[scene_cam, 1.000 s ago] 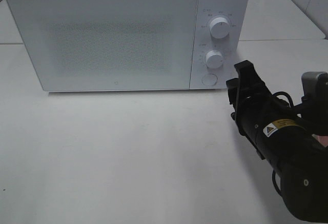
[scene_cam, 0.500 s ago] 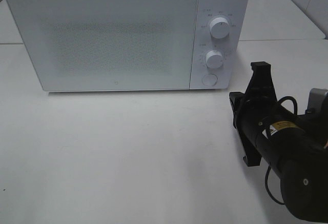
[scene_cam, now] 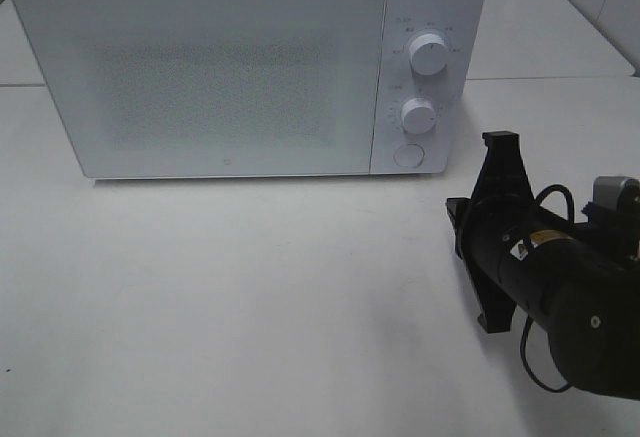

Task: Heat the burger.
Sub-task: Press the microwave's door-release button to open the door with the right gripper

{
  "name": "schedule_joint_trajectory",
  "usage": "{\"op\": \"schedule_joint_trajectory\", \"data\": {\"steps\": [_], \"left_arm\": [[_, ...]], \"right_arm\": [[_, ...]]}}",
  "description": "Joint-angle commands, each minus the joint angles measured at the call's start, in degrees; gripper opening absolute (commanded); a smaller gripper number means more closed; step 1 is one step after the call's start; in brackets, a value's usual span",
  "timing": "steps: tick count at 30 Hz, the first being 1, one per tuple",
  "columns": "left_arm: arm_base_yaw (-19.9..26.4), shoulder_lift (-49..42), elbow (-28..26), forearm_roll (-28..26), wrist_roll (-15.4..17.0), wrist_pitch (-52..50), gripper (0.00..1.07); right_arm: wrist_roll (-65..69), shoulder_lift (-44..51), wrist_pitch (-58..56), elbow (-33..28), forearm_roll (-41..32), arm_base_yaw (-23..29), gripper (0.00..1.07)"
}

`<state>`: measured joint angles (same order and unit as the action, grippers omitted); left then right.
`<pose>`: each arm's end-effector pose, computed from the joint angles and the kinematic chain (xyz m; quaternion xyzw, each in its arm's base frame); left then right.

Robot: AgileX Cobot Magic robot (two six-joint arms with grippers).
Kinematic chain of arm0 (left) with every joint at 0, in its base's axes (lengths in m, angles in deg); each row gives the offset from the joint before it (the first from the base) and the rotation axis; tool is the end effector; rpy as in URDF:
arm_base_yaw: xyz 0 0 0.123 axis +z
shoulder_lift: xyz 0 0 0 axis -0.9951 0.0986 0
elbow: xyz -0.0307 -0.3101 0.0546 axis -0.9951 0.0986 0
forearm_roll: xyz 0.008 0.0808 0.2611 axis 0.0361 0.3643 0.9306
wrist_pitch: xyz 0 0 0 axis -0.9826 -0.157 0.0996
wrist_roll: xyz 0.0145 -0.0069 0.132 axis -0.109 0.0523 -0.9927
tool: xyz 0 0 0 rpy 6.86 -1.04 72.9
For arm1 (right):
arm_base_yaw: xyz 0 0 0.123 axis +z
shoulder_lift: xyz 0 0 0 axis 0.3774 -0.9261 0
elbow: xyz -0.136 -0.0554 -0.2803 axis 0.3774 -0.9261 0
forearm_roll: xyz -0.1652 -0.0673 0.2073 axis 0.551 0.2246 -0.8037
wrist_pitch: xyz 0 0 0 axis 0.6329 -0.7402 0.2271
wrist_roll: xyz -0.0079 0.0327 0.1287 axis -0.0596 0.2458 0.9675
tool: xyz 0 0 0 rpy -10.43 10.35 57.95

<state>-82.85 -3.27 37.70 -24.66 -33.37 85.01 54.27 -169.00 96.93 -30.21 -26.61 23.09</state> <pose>0.0193 -0.0174 0.2715 0.0470 0.8453 -0.0360 0.5311 0.2576 0.1417 0.1221 0.5573 0.6129 0.3969 0.3952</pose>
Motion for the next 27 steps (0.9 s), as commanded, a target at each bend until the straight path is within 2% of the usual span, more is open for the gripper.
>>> {"op": "schedule_joint_trajectory", "data": {"steps": [1,9,13,23,27], "left_arm": [[0.1,-1.4,0.2,-0.1,0.1,-0.8,0.98],[0.1,-1.4,0.2,-0.1,0.1,-0.8,0.98],[0.1,-1.4,0.2,-0.1,0.1,-0.8,0.98],[0.1,-1.4,0.2,-0.1,0.1,-0.8,0.98],[0.1,-1.4,0.2,-0.1,0.1,-0.8,0.98]], "right_arm": [[-2.1,0.1,-3.6,1.7,3.0,-2.6,0.0],[-5.8,-0.9,-4.6,5.2,4.8,-5.5,0.0],[-2.1,-4.6,-4.6,7.7,8.6,-7.2,0.0],[1.9,-10.9,-4.1,12.9,10.0,-7.3,0.0],[2.5,-13.1,-4.1,15.2,11.6,-9.6,0.0]]}}
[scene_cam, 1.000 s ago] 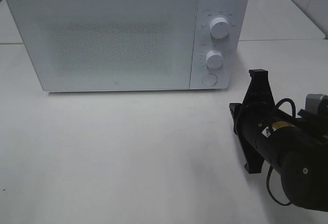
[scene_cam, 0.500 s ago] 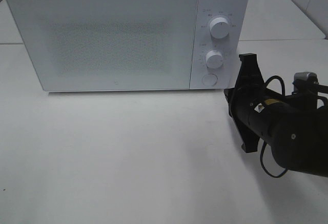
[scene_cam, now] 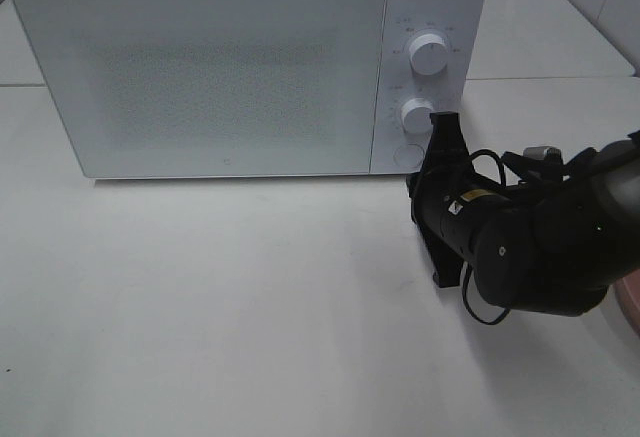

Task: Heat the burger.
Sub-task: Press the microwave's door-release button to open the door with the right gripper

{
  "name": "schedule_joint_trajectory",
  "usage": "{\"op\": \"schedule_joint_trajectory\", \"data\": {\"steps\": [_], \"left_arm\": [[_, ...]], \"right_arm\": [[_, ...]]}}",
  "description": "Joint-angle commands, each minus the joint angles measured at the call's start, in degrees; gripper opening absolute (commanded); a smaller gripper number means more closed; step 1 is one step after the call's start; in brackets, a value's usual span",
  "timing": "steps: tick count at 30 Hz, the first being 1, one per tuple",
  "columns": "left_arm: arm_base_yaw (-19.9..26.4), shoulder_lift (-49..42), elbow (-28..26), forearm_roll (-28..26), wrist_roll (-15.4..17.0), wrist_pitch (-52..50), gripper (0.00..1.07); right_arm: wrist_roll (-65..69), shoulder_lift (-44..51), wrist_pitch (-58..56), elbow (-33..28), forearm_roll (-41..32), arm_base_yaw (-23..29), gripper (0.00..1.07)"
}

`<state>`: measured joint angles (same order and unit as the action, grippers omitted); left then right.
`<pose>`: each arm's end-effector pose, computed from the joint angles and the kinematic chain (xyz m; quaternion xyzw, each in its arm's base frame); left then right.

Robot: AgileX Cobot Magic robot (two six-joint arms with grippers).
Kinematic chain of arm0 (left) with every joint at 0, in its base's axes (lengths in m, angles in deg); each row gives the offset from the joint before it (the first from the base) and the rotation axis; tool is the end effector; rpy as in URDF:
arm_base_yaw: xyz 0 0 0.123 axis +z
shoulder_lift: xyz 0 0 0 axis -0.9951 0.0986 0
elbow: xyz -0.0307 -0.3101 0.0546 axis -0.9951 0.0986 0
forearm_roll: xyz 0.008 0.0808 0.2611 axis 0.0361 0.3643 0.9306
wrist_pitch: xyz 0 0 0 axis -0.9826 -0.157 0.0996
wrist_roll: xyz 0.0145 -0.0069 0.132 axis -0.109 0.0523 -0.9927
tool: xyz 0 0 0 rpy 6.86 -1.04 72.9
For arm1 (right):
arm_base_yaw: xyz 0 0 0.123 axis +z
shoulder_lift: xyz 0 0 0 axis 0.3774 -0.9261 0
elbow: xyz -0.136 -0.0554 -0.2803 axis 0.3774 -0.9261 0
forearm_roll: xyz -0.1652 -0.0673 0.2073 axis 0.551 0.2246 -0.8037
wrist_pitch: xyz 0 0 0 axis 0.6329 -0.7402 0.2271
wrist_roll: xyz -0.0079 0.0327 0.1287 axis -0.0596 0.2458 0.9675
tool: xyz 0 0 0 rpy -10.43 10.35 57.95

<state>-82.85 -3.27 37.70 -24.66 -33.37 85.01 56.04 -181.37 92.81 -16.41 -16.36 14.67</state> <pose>0.0193 -0.0174 0.2715 0.0470 0.8453 -0.0360 0.5311 0.3303 0.1656 0.0962 0.5534 0.6227 0.3989 0.3833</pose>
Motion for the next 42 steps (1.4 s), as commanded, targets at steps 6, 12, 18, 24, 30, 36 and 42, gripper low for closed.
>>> {"op": "schedule_joint_trajectory", "data": {"steps": [6,12,18,24,30,36,42], "left_arm": [[0.1,-1.4,0.2,-0.1,0.1,-0.8,0.98],[0.1,-1.4,0.2,-0.1,0.1,-0.8,0.98],[0.1,-1.4,0.2,-0.1,0.1,-0.8,0.98],[0.1,-1.4,0.2,-0.1,0.1,-0.8,0.98],[0.1,-1.4,0.2,-0.1,0.1,-0.8,0.98],[0.1,-1.4,0.2,-0.1,0.1,-0.8,0.98],[0.1,-1.4,0.2,-0.1,0.1,-0.8,0.98]], "right_arm": [[0.7,-1.9,-0.1,3.9,3.8,-3.5,0.0],[0.7,-2.9,-0.5,5.8,5.0,-5.5,0.0],[2.1,-4.9,-1.3,7.4,5.8,-6.2,0.0],[3.2,-7.4,-1.4,9.6,7.1,-6.2,0.0],[3.3,-9.6,-1.2,11.6,6.8,-6.4,0.0],[3.0,-9.9,0.1,12.0,7.0,-7.5,0.0],[3.0,-9.9,0.1,12.9,7.7,-8.1,0.0]]}}
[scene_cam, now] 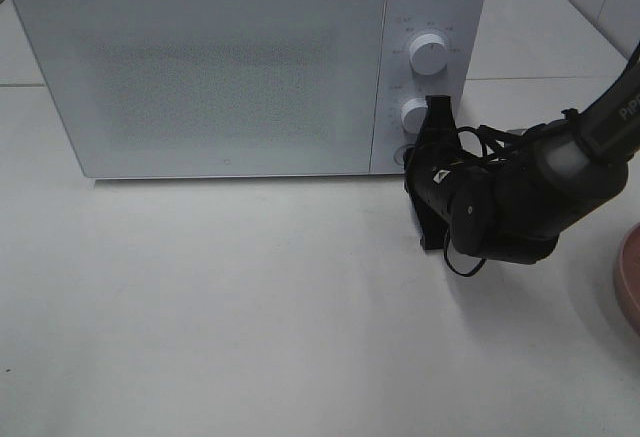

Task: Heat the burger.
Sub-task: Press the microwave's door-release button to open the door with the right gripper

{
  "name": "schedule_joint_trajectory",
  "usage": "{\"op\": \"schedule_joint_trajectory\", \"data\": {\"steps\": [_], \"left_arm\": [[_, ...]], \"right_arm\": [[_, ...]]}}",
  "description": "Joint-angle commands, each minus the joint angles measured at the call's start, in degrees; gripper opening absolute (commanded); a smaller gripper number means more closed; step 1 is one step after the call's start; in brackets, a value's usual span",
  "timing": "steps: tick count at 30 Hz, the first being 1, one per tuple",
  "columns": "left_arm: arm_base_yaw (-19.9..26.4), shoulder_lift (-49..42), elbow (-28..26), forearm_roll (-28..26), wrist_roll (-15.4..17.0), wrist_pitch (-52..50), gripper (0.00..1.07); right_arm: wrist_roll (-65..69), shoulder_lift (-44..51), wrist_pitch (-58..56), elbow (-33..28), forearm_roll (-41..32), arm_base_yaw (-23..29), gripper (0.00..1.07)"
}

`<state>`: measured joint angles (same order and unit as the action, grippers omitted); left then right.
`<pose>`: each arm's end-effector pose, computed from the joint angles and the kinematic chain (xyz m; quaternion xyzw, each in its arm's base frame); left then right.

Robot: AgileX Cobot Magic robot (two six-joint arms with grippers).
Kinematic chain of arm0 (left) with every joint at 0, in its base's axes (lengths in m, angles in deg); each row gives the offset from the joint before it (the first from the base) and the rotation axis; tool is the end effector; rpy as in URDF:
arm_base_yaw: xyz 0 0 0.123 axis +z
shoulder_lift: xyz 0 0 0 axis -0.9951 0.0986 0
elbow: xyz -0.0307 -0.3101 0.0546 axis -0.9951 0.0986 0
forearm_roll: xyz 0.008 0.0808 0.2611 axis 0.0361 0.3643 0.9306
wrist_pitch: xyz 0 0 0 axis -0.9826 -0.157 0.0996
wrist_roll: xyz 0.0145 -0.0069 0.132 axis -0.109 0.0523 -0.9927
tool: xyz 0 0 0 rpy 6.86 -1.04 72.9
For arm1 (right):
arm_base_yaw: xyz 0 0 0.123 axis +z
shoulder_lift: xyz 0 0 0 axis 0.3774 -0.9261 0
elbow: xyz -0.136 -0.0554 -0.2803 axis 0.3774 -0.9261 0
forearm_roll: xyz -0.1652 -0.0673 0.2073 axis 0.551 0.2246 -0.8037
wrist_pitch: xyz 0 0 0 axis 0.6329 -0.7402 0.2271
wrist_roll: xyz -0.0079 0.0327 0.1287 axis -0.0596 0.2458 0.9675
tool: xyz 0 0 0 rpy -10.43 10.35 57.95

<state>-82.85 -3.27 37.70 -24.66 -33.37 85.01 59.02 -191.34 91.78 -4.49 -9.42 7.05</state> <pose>0.0193 -0.0174 0.2715 0.0470 0.8453 -0.0360 0.5311 0.3981 0.1604 0.0732 0.5643 0.6006 0.4105 0.3903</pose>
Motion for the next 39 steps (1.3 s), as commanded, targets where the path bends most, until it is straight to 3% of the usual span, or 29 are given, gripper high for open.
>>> {"op": "schedule_joint_trajectory", "data": {"steps": [1,12,19,27,39], "left_arm": [[0.1,-1.4,0.2,-0.1,0.1,-0.8,0.98],[0.1,-1.4,0.2,-0.1,0.1,-0.8,0.98],[0.1,-1.4,0.2,-0.1,0.1,-0.8,0.98],[0.1,-1.4,0.2,-0.1,0.1,-0.8,0.98],[0.1,-1.4,0.2,-0.1,0.1,-0.8,0.98]], "right_arm": [[0.2,-0.2,1.5,1.3,0.7,-0.5,0.0],[0.5,-0.2,9.3,2.1,1.2,-0.5,0.0],[1.8,-1.3,9.3,4.4,1.5,-0.5,0.0],[0.1,-1.5,9.2,7.2,3.0,-3.9,0.0],[0.1,-1.5,8.5,7.8,3.4,-3.8,0.0]]}}
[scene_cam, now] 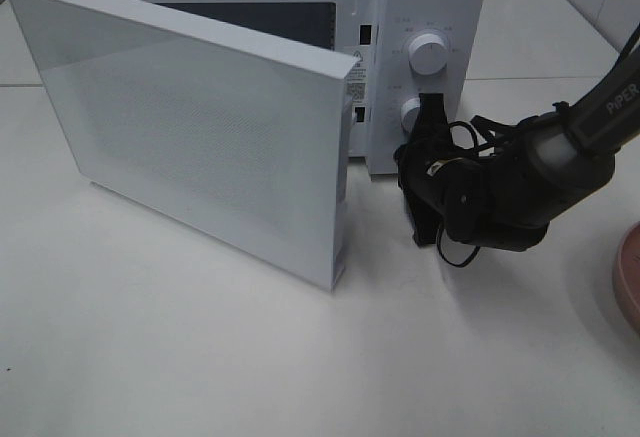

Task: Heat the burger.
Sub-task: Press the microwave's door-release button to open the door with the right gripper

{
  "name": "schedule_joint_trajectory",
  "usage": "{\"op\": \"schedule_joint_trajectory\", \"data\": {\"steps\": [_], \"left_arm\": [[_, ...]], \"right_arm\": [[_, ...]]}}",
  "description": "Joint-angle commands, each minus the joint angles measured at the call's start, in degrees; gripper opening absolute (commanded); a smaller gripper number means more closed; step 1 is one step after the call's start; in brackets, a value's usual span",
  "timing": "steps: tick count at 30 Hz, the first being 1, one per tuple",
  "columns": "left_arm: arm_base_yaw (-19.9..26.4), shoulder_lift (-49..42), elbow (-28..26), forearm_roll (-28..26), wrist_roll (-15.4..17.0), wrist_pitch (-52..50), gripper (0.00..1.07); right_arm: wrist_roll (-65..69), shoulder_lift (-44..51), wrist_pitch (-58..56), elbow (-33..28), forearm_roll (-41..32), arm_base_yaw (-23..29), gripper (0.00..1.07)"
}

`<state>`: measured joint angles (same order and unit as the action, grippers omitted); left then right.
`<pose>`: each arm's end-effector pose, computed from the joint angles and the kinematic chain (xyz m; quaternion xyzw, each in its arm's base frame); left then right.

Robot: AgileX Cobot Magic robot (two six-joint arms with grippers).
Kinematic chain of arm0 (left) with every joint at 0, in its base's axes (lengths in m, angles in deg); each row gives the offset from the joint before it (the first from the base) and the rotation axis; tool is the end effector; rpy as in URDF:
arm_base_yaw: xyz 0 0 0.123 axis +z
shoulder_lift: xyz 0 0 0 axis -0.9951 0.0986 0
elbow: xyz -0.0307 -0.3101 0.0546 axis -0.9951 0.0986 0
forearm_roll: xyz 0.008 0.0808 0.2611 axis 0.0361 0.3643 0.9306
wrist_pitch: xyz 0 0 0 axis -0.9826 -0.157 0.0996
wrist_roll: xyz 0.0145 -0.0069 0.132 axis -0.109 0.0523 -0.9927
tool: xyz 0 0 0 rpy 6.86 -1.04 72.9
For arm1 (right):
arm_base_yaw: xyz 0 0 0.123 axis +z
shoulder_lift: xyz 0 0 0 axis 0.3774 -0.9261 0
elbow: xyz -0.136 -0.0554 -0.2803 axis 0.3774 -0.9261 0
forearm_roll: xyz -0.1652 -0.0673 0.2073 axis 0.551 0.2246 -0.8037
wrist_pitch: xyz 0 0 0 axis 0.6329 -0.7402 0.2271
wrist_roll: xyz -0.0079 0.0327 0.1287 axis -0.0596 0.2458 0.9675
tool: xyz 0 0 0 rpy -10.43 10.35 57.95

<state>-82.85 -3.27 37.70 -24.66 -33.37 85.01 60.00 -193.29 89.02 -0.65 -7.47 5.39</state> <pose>0.0193 -0.0174 0.2715 0.0470 0.8453 -0.0360 0.5311 0.4163 0.1617 0.0687 0.5695 0.6004 0.4141 0.3792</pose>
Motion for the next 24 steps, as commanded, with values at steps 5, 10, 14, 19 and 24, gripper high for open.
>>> {"op": "schedule_joint_trajectory", "data": {"steps": [5,10,14,19,24], "left_arm": [[0.1,-1.4,0.2,-0.1,0.1,-0.8,0.98],[0.1,-1.4,0.2,-0.1,0.1,-0.8,0.98],[0.1,-1.4,0.2,-0.1,0.1,-0.8,0.98],[0.1,-1.4,0.2,-0.1,0.1,-0.8,0.98],[0.1,-1.4,0.2,-0.1,0.1,-0.8,0.98]], "right_arm": [[-0.9,0.6,11.1,4.0,2.3,-1.4,0.0],[-0.7,1.5,11.2,2.9,1.4,-0.6,0.0],[-0.3,2.6,11.6,0.5,0.7,0.0,0.0],[0.8,3.2,11.3,-1.4,0.6,1.5,0.0],[0.8,3.3,11.1,-3.8,-0.4,3.6,0.0]]}}
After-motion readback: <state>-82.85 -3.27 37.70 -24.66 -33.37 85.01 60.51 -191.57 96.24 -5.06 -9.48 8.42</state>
